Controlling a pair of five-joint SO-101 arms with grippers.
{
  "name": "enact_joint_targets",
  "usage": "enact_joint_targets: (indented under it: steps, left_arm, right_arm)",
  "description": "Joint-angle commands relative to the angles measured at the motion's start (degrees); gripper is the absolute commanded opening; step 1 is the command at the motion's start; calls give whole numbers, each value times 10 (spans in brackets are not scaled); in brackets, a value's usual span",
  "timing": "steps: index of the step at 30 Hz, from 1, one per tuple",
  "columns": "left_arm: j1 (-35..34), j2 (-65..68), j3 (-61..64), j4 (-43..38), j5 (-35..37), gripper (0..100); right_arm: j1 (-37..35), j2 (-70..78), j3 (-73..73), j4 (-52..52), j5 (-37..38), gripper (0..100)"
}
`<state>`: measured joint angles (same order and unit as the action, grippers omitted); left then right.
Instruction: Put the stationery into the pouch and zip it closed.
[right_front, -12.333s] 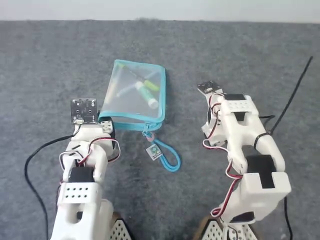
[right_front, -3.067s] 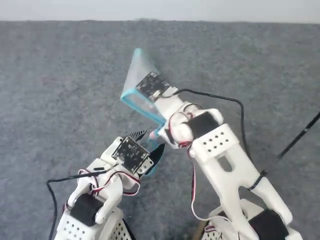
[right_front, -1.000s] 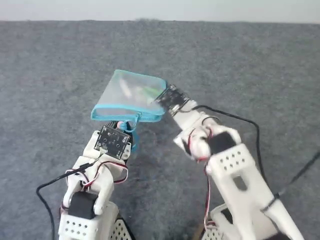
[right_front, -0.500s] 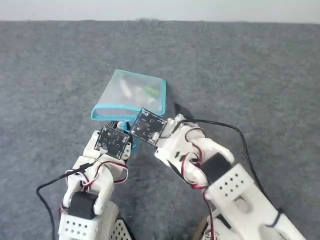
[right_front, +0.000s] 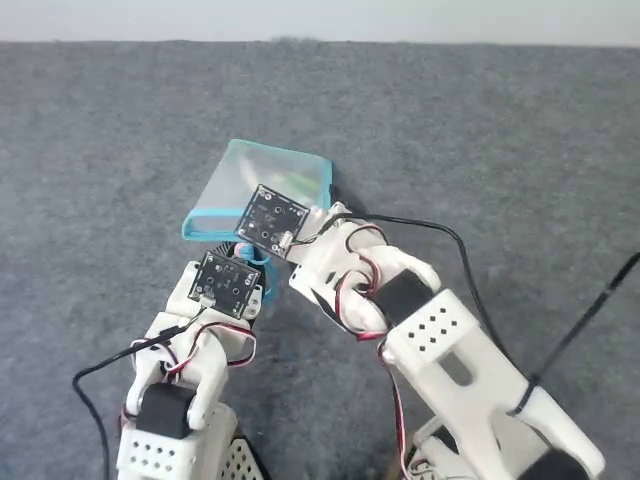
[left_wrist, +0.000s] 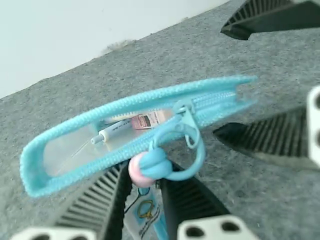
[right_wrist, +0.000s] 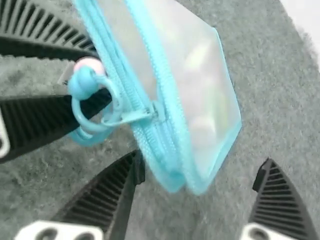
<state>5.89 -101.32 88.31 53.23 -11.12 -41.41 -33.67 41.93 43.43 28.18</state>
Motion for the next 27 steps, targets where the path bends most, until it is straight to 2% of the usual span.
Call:
enact_joint_targets:
  steps: [1, 13, 19, 27]
  left_arm:
    - [5, 6, -33, -16, -4, 10]
    - [6, 6, -32, -16, -4, 10]
    - [6, 6, -31, -16, -4, 10]
    - [4, 6, -29, -18, -4, 10]
  right_arm:
    - [-10, 0, -38, -27, 8, 333]
    - [-15, 16, -41, -37, 3, 4]
    - [0, 17, -38, -31, 3, 7]
    - [97, 17, -37, 30, 8, 7]
